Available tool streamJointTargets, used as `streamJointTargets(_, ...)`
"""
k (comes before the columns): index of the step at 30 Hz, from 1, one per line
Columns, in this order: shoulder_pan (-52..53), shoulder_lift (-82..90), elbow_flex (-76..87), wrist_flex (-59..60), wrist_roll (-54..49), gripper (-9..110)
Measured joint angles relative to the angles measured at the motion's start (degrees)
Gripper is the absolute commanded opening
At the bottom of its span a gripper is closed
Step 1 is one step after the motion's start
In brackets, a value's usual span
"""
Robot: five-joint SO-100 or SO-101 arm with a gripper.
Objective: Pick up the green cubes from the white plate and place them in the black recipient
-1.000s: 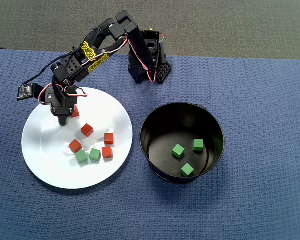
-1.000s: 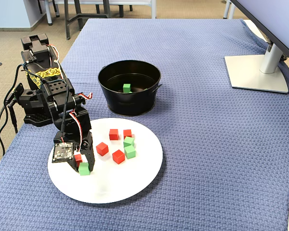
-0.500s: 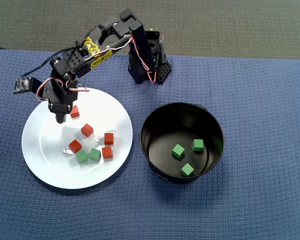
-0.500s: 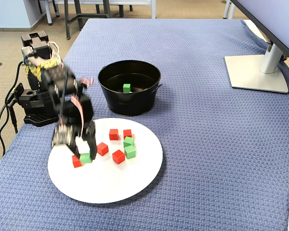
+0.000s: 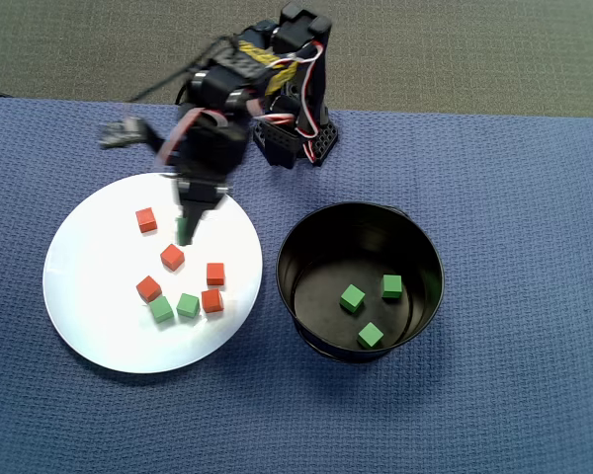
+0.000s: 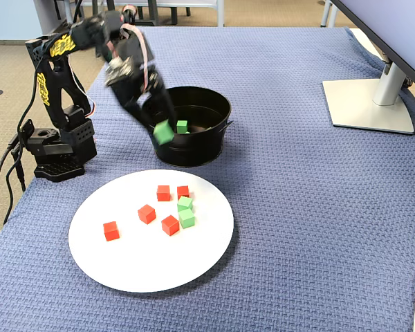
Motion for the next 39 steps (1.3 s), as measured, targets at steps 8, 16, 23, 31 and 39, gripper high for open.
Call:
streamJointTargets(8,-24.87,12.57,14.33,-2.64,15.38,5)
streamJointTargets(16,-39.02,16.08,20.39,-3.52,19.07,32)
streamJointTargets(23,-27.60,16.08,24.08,-9.14,14.59,28)
streamJointTargets(31,-6.33,5.98,23.82,-10.63,1.05,28)
streamJointTargets(39,2.20,-11.25,16.88,-13.10,0.26,26)
